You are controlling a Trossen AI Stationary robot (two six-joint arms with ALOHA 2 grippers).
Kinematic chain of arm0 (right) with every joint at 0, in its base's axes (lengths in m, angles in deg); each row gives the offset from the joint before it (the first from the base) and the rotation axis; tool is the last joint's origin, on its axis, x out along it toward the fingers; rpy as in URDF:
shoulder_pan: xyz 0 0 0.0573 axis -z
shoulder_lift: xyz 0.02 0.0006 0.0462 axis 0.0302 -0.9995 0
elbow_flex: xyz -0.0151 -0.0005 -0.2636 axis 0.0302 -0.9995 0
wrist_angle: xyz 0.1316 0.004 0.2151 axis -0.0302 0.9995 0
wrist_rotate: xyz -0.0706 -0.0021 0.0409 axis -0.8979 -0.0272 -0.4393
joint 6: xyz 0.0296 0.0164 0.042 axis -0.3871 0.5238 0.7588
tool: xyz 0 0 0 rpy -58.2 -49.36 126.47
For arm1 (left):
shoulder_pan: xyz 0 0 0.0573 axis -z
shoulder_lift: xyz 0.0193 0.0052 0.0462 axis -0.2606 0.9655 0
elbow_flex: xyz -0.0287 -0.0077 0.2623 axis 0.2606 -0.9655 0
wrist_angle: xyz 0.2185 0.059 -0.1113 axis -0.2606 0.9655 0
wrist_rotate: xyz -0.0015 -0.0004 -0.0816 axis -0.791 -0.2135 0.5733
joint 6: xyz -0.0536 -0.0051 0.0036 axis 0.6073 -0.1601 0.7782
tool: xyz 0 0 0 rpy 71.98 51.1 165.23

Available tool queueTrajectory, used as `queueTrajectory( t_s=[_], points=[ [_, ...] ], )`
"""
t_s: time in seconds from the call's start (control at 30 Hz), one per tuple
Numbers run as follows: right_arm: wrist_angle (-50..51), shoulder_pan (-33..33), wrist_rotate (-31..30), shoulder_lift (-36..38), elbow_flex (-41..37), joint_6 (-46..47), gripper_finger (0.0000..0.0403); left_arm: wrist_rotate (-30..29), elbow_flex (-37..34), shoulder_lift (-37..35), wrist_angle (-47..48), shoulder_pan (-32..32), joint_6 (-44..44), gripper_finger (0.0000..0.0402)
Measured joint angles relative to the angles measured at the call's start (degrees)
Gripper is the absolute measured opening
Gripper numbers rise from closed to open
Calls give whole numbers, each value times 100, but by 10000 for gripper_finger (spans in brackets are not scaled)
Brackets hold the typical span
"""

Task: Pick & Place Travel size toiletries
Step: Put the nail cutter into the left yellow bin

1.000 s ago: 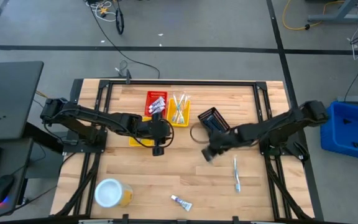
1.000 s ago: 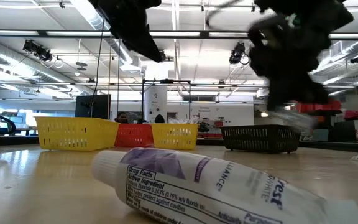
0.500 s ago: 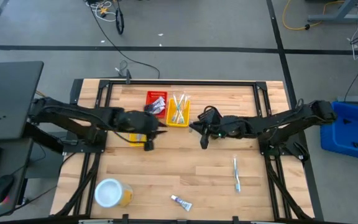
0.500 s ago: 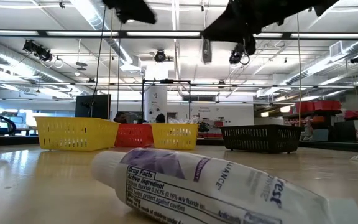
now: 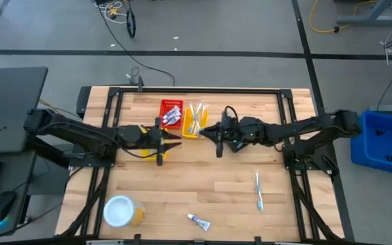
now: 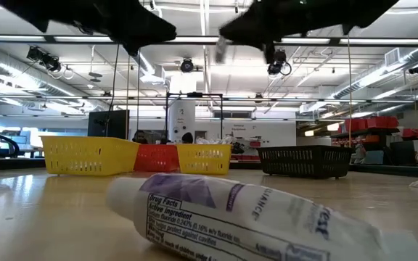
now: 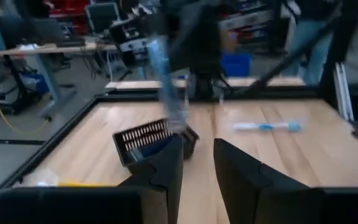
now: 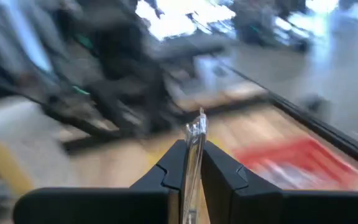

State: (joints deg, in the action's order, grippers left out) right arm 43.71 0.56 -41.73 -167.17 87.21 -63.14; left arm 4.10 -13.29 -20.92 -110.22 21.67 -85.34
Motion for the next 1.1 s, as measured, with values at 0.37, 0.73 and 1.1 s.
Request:
queueTrajectory(
  t_s=[0.37, 0.73, 1.1],
  points=[
    [-1413, 118, 649, -1064, 15, -238, 39, 447, -100, 517, -421, -219, 419, 98],
    [-1868, 230, 999, -1112, 19, -60, 39, 498, -111, 511, -276, -358, 677, 177],
    [-2451, 225, 997, -1399, 26, -129, 39, 779, -111, 511, -294, -431, 718, 232]
  ],
)
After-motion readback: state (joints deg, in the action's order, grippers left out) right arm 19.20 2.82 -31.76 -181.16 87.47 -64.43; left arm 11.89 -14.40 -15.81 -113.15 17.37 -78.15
